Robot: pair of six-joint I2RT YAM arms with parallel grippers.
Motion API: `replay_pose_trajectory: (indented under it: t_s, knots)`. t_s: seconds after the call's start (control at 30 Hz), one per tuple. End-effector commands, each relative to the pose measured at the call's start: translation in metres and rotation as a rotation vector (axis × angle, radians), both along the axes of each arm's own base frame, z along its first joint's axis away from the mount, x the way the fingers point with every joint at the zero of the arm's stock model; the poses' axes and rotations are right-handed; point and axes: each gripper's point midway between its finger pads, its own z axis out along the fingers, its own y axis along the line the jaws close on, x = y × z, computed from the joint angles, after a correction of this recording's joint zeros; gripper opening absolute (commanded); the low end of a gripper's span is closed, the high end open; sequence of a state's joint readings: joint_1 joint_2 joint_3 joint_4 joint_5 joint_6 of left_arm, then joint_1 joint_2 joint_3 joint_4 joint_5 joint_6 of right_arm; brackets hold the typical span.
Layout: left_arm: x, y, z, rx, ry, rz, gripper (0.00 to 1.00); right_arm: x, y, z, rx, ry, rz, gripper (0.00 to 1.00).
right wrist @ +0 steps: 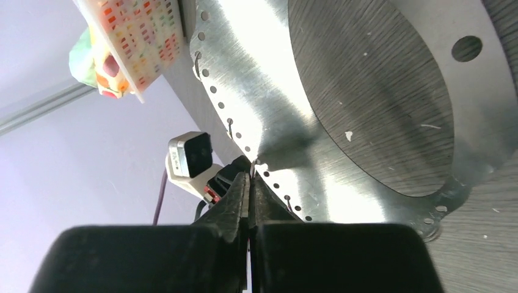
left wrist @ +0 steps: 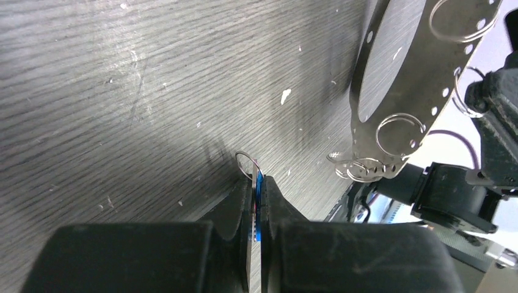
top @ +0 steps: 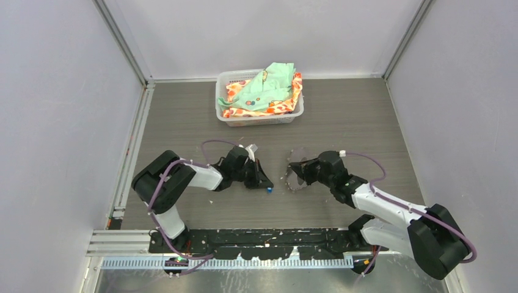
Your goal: Remove the keys from the keyring
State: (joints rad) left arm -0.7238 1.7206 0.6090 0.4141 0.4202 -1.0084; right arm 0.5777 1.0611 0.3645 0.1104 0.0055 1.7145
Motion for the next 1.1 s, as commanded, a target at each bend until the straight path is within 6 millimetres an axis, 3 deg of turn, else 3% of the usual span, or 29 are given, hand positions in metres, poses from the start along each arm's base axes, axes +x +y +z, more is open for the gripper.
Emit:
replay_pose_trajectory:
  t_s: [0.0,0.2,0.37,0.5,0.7,0.83,0.9,1.07]
  knots:
    - [-0.008,0.023,-0.016,0.110,-0.031,-0.025,0.00,0.005,-0.006,0.011,-0.076,-0.082,0.023,0.01]
    - [-0.012,0.027,0.011,0.085,-0.171,-0.107,0.01,-0.003,-0.009,0.004,-0.235,-0.151,0.158,0.01]
    - [-0.009,0.032,0.032,0.097,-0.261,-0.125,0.00,-0.003,-0.011,0.020,-0.314,-0.291,0.231,0.01]
    - [-0.005,0.037,0.046,0.125,-0.315,-0.125,0.01,-0.007,0.002,0.032,-0.304,-0.368,0.330,0.01]
    - [-0.003,0.045,0.055,0.160,-0.343,-0.120,0.01,-0.009,0.015,0.050,-0.277,-0.473,0.414,0.01]
    - [-0.003,0.053,0.052,0.204,-0.306,-0.103,0.02,-0.004,0.007,0.051,-0.382,-0.455,0.435,0.00]
    - [-0.002,0.061,0.049,0.235,-0.285,-0.073,0.26,-0.003,0.001,0.047,-0.422,-0.440,0.436,0.01]
    - [0.006,0.084,0.054,0.323,-0.311,0.013,0.50,-0.002,-0.009,0.044,-0.480,-0.415,0.429,0.01]
